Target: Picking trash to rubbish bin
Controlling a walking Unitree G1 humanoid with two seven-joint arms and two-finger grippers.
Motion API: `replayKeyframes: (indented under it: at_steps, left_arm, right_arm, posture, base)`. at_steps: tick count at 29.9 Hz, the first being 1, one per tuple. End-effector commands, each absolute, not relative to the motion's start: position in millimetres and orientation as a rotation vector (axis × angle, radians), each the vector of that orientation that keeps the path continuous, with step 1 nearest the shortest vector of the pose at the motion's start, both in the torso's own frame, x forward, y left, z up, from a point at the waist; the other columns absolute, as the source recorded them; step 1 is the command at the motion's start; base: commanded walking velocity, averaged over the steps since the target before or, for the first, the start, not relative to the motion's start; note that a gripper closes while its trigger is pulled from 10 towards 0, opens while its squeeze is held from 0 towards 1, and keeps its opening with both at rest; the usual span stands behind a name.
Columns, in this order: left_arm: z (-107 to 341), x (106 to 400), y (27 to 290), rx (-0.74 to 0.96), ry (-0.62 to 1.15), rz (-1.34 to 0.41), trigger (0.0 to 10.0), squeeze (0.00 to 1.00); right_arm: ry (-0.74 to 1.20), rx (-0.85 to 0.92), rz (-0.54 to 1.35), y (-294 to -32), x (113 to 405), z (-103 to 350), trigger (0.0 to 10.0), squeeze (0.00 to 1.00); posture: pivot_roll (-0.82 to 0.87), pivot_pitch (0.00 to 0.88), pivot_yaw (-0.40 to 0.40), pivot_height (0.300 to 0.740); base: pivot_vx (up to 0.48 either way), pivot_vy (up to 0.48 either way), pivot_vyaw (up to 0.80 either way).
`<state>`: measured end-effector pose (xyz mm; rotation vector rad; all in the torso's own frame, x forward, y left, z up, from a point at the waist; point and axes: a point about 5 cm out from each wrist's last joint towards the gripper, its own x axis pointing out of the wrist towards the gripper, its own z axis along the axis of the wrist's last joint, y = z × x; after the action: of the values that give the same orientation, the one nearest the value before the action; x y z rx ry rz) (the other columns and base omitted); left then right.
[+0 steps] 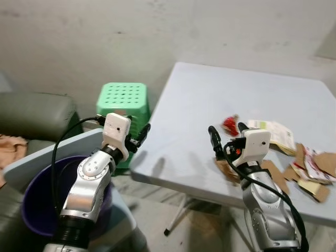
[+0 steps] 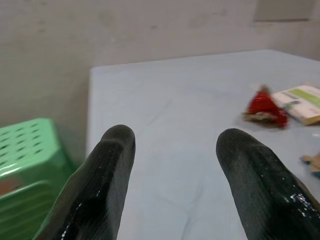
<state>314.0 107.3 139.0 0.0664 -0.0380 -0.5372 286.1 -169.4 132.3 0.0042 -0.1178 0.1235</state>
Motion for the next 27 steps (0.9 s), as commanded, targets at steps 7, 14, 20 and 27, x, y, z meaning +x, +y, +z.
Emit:
replayKeyframes:
  at_steps: [7,14,20,27]
  left_arm:
    - [143.4,314.6,120.1,0.106,-0.049,-0.519,10.0,0.00]
    - [141.2,313.7,119.3,0.098,-0.029,-0.528,10.0,0.00]
    - [141.0,313.5,120.8,0.087,-0.026,-0.518,10.0,0.00]
    - [137.9,319.6,126.0,0.071,0.013,-0.412,10.0,0.00]
  right_arm:
    - [-0.143,0.013,0.140,-161.7,286.1,138.4,10.0,0.00]
    - [-0.141,0.014,0.136,-162.4,285.2,137.8,10.0,0.00]
    - [-0.137,0.017,0.139,-161.6,284.7,137.2,10.0,0.00]
    - [-0.128,0.019,0.141,-161.2,284.8,136.7,10.0,0.00]
  posture:
    - [-0.05,0.065,-0.043,0.740]
    - [-0.05,0.072,-0.041,0.740]
    - [-0.04,0.076,-0.043,0.740]
    - [-0.04,0.082,-0.044,0.740]
  base:
    - [0.000,0.000,0.00]
    - [0.000,-0.343,0.00]
    - [0.000,-0.407,0.00]
    - [0.000,0.000,0.00]
